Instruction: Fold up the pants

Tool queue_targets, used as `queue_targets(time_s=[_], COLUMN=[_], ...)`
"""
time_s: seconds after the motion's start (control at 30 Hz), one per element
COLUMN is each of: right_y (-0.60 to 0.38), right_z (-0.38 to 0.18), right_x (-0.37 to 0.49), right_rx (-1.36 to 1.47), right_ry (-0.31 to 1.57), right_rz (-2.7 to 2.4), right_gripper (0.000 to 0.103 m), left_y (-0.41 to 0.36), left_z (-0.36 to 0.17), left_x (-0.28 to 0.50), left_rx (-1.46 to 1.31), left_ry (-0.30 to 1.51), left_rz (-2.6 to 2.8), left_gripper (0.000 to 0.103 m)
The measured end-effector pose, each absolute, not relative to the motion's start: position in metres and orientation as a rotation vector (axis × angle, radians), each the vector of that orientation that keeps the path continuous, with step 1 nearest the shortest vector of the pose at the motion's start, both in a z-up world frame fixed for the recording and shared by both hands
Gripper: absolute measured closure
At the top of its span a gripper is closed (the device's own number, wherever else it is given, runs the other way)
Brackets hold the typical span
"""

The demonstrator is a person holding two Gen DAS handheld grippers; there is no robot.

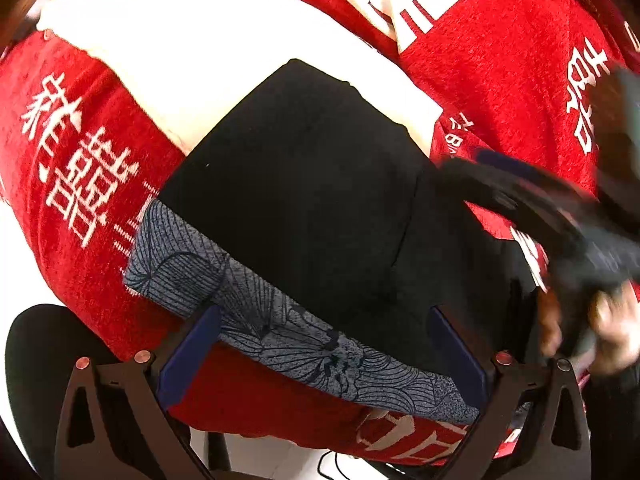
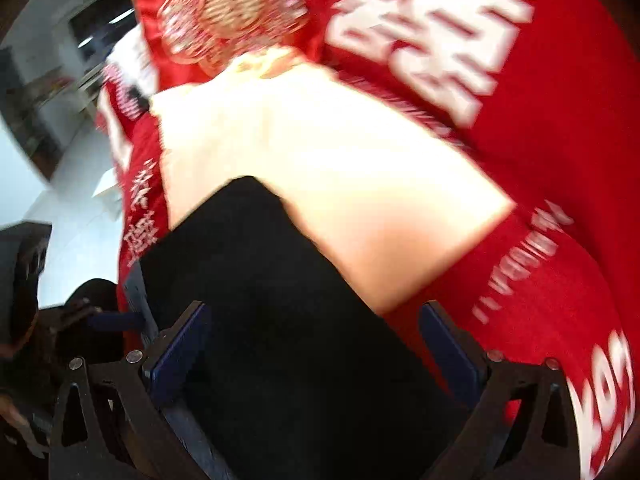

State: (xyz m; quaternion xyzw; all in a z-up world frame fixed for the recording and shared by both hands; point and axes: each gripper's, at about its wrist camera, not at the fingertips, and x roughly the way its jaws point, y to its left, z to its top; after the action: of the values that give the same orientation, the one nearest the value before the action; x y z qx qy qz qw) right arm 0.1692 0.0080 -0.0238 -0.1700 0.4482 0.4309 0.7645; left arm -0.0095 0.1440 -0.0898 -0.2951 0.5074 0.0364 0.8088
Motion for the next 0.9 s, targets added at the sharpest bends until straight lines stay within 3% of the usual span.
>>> queue_targets(time_s=[0.27, 0.33, 0.37, 0.43, 0.6, 0.7, 0.9], right_y=[0.087, 0.091, 0.092, 0.092, 0.077, 0.063, 0.038], right_z=[-0.075, -0.072, -0.068, -0.061, -0.040, -0.019, 0.016], right_x=[0.201, 0.201, 0.199, 0.194, 0.180, 0.171, 0.139], right_rx=[-0.443, -0.449, -0.442, -0.454, -0.451, -0.417, -0.432], right_ry=[1.143, 1.114, 1.107, 1.094, 1.024, 0.964, 0.864], right_rz=[1.219, 1.247, 1.263, 1.265, 1.306, 1.332, 1.374], right_gripper=[0.001, 0.013, 0.031, 0.037, 0.064, 0.074, 0.076], left_y=[0.168, 0.180, 0.186, 0.199, 0.224, 0.245, 0.242], left_z=[-0.075, -0.068, -0.065, -0.058, -0.052, -0.056, -0.061], left_x=[-0.023, -0.021, -0.022, -0.025, -0.021, -0.019, 0.005], left_rx=[-0.660, -0.667, -0.670, -0.660, -0.582, -0.596, -0.575], left_ry=[1.046, 1.040, 1.032, 1.009, 1.010, 0.998, 0.973], left_rz=[-0.004, -0.044, -0.063, -0.085, -0.121, -0.207, -0.407], left_gripper=[0.000, 0.000, 0.000, 0.000, 0.000, 0.000, 0.000])
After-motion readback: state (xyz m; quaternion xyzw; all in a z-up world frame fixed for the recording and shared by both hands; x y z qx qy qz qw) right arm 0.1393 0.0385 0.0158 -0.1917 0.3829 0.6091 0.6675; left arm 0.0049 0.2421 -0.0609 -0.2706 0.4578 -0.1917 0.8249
